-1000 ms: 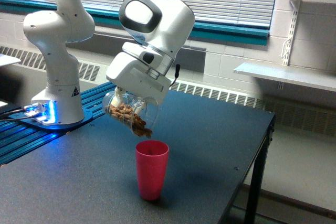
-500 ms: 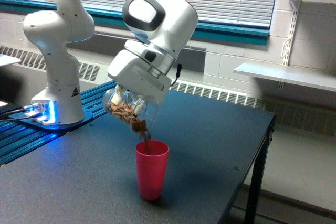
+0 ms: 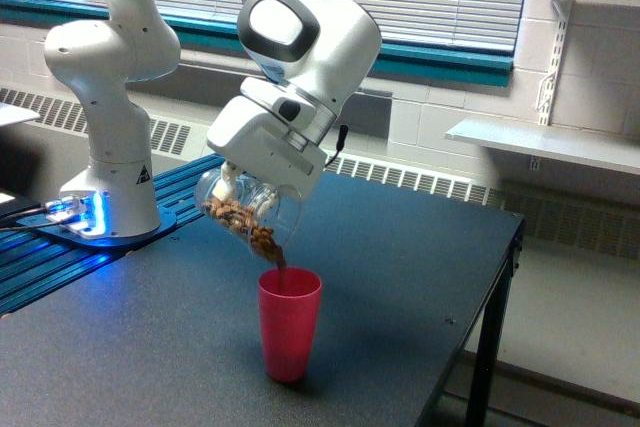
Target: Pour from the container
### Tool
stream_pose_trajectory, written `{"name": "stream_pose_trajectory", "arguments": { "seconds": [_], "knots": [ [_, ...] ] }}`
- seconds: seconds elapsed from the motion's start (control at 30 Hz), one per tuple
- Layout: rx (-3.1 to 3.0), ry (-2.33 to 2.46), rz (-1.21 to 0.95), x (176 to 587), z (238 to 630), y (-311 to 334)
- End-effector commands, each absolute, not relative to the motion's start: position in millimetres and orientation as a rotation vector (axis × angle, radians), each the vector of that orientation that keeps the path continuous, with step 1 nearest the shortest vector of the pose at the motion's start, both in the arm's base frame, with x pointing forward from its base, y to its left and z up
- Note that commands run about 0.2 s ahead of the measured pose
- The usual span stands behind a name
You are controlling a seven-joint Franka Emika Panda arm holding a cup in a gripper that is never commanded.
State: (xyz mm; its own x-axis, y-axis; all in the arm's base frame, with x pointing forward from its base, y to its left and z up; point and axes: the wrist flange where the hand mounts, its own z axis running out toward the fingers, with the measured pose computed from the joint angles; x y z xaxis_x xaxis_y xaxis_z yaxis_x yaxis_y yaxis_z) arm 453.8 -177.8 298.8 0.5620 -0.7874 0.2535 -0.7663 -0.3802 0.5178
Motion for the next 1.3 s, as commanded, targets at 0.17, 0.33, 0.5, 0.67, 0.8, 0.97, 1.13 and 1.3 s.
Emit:
{"name": "stream_pose_trajectory", "arguments": {
  "seconds": [0.17,0.33,0.5,0.67,0.8,0.97,1.13,1.3],
  "knots": [
    [2.202,-1.181,-0.083,454.7,299.5,-174.6],
    [2.195,-1.173,-0.094,455.4,299.7,-175.9],
    [2.189,-1.161,-0.107,457.1,300.3,-177.3],
    [2.183,-1.147,-0.125,459.0,301.6,-178.1],
    [2.183,-1.134,-0.139,460.9,302.5,-178.6],
    [2.179,-1.11,-0.157,463.1,305.1,-179.3],
    [2.177,-1.091,-0.176,465.3,307.9,-179.6],
    [2.175,-1.078,-0.19,466.6,309.6,-179.9]
  ]
}}
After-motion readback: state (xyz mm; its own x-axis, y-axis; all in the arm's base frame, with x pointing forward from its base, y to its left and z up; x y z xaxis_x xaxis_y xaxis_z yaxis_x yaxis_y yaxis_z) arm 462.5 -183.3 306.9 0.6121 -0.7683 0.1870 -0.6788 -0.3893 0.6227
